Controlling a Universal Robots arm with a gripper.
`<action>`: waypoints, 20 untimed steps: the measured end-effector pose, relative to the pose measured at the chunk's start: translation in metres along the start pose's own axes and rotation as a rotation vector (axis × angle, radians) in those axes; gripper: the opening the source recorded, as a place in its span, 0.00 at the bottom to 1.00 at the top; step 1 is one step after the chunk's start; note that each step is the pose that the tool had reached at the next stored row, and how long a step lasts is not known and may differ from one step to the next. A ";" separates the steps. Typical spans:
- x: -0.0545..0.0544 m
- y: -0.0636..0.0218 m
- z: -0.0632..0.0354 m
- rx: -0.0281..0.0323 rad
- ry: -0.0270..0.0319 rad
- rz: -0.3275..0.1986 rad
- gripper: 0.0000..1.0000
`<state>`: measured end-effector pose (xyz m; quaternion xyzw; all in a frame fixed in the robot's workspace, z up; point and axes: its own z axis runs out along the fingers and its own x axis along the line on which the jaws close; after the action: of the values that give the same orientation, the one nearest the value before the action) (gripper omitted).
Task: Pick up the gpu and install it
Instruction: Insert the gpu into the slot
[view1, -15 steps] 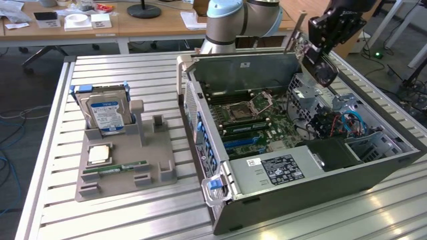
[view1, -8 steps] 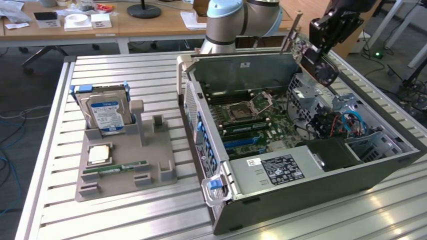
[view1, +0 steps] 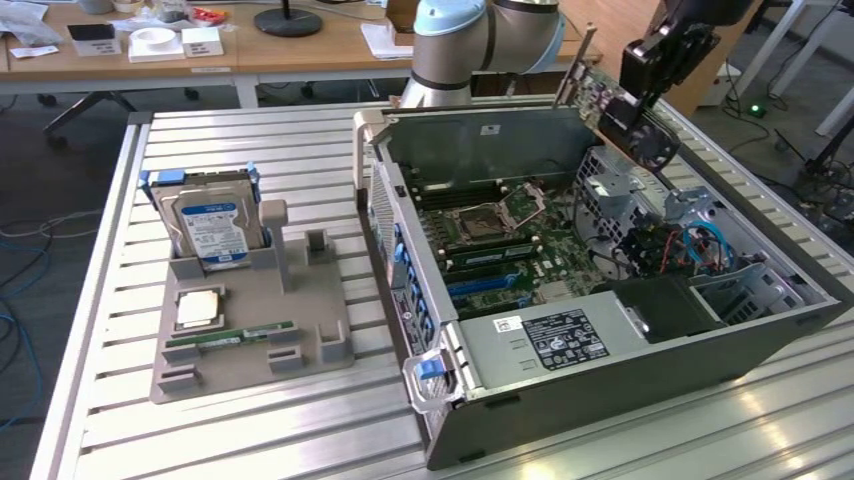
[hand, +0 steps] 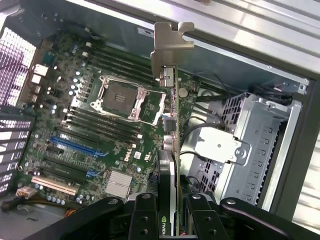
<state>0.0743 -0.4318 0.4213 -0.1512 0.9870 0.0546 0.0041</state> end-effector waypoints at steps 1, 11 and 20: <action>0.000 0.0000 0.0001 -0.0004 0.0013 -0.013 0.27; 0.000 0.0000 0.0010 -0.0040 0.0172 -0.161 0.27; 0.000 0.0000 0.0012 -0.0068 0.0294 -0.275 0.27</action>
<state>0.0743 -0.4317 0.4201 -0.2858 0.9567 0.0547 -0.0034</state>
